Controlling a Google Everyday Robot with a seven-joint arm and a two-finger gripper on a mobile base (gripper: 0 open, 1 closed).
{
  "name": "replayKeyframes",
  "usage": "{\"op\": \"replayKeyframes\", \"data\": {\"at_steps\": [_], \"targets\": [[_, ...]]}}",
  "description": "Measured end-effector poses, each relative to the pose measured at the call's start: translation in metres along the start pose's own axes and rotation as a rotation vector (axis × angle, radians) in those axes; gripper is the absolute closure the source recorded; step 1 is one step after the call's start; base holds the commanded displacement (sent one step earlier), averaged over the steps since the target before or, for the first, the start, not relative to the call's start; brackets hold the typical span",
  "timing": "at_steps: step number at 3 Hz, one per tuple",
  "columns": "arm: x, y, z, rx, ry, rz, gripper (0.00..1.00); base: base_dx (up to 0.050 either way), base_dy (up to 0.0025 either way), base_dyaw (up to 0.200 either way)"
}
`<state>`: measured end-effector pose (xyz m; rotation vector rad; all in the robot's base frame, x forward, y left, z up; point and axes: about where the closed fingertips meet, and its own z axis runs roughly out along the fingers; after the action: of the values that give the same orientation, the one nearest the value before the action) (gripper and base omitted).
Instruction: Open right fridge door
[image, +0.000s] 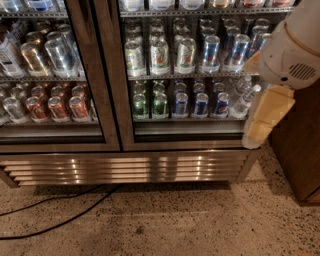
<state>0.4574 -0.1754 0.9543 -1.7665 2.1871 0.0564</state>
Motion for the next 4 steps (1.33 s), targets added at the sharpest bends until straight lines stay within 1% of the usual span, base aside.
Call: {"op": "replayKeyframes", "data": {"at_steps": [1,2,3,4], "targets": [[-0.053,-0.004,0.031,-0.099,-0.184,-0.076,0.00,0.000,0.00000,0.000],[-0.099,0.001,0.036,-0.178,-0.403,-0.140,0.00,0.000,0.00000,0.000],[-0.113,0.001,0.062,-0.239,-0.676,-0.160,0.00,0.000,0.00000,0.000],[-0.099,0.002,0.065,-0.238,-0.966,-0.104,0.00,0.000,0.00000,0.000]]}}
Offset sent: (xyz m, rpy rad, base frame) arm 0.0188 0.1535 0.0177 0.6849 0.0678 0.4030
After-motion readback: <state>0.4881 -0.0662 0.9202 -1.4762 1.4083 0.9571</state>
